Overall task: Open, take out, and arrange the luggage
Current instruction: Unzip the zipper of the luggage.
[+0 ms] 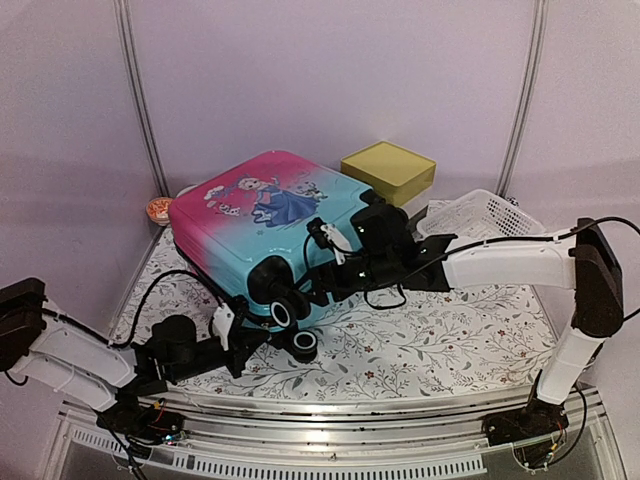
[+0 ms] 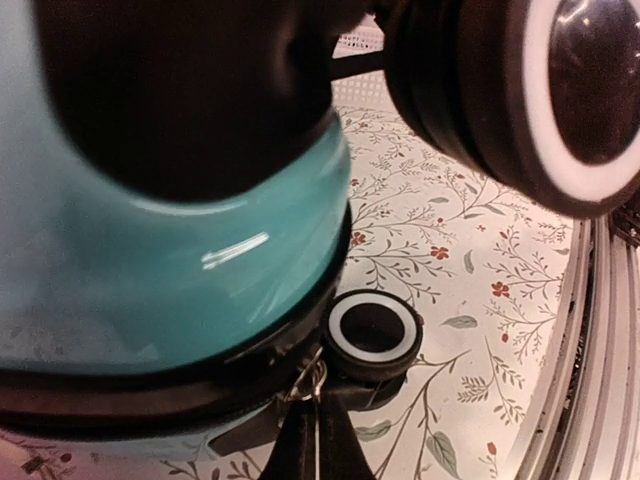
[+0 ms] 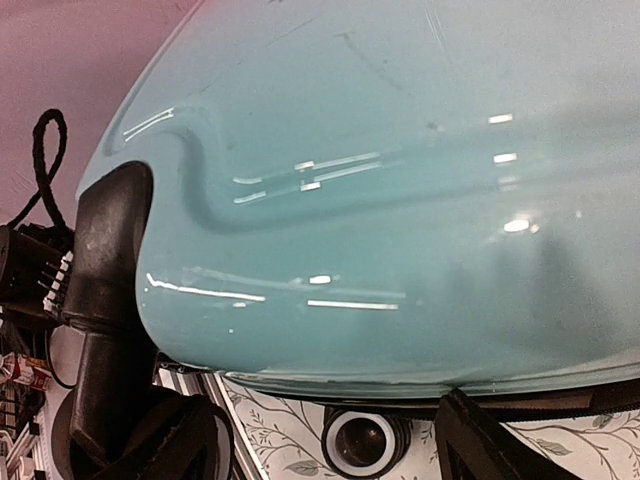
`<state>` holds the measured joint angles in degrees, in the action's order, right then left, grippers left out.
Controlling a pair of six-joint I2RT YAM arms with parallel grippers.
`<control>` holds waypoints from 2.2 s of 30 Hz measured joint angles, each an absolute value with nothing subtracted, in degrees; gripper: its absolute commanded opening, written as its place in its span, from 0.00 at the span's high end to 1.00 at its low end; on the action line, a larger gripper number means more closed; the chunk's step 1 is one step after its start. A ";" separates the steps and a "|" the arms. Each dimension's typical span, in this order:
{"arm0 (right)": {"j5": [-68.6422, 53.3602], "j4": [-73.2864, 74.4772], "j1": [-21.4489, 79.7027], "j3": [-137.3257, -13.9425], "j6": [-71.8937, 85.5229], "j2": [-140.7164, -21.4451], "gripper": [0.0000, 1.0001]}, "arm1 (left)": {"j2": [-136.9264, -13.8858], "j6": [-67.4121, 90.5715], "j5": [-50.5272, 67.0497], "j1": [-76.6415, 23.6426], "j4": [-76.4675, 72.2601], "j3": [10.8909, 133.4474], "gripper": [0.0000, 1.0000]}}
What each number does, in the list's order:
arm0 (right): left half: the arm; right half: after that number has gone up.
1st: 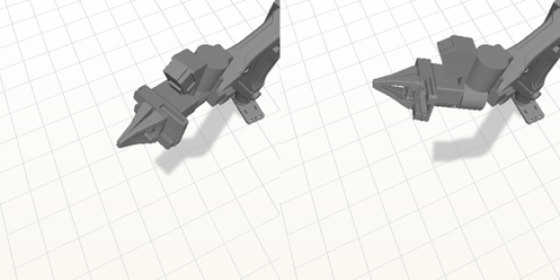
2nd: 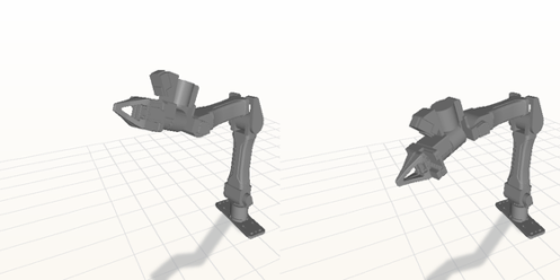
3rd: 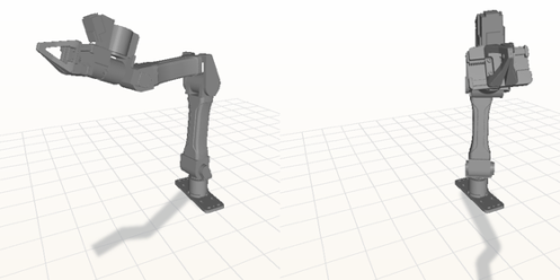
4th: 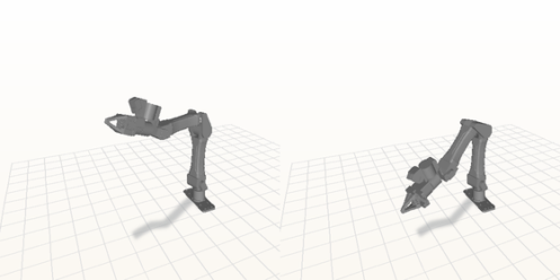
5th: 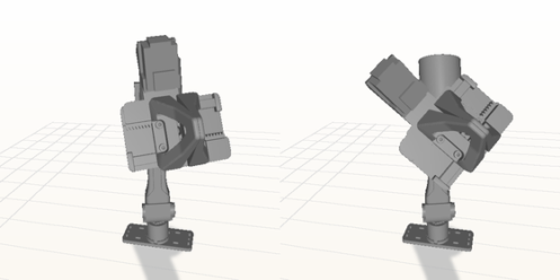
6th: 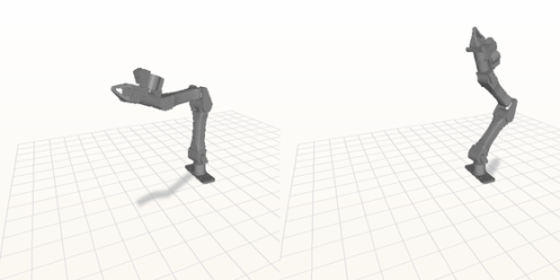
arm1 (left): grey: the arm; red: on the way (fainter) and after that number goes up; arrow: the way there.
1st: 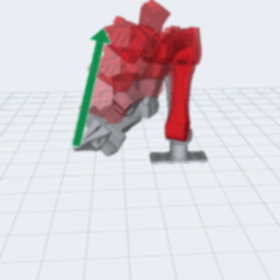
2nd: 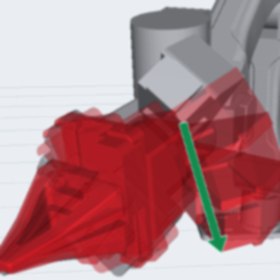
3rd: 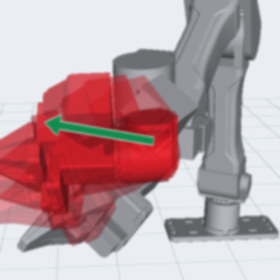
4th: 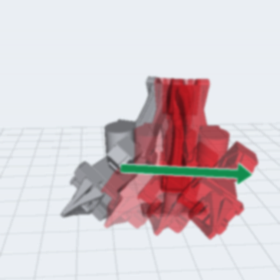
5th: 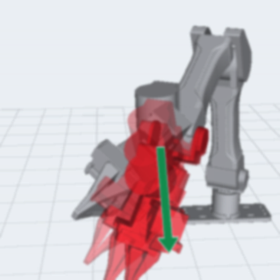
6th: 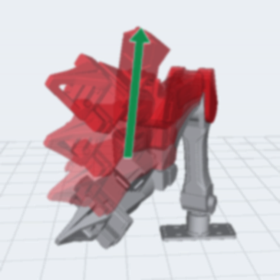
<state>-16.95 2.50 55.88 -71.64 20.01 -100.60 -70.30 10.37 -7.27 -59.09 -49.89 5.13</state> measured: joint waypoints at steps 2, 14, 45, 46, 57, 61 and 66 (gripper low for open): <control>-16.97 2.46 56.14 -71.72 20.40 -100.66 0.23 | -73.43 9.78 -8.95 -60.71 -51.40 6.61 1.00; -10.66 -6.02 58.15 -64.40 21.65 -97.91 0.18 | -84.36 9.39 -14.76 -64.45 -60.16 10.90 0.98; 6.17 -27.40 59.20 -41.17 12.97 -79.66 0.01 | -65.58 9.85 -13.13 -68.10 -52.62 9.54 0.65; 6.37 -27.49 59.20 -41.17 12.78 -79.64 0.01 | -64.18 9.85 -13.30 -68.10 -51.55 9.30 0.65; 6.11 -29.85 59.20 -40.82 12.58 -80.14 0.07 | -46.13 13.47 -17.61 -68.20 -39.51 8.99 0.58; 5.37 -36.62 59.77 -36.25 12.29 -80.66 0.20 | -41.98 17.78 -20.05 -68.20 -36.14 9.02 0.58; 5.76 -46.96 63.79 -32.12 8.45 -85.69 0.19 | -39.22 24.32 -21.76 -67.48 -31.09 9.28 0.56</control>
<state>5.76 -46.96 63.79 -32.12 8.45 -85.69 -39.22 24.32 -21.76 -67.48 -31.09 9.28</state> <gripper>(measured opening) 0.806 0.416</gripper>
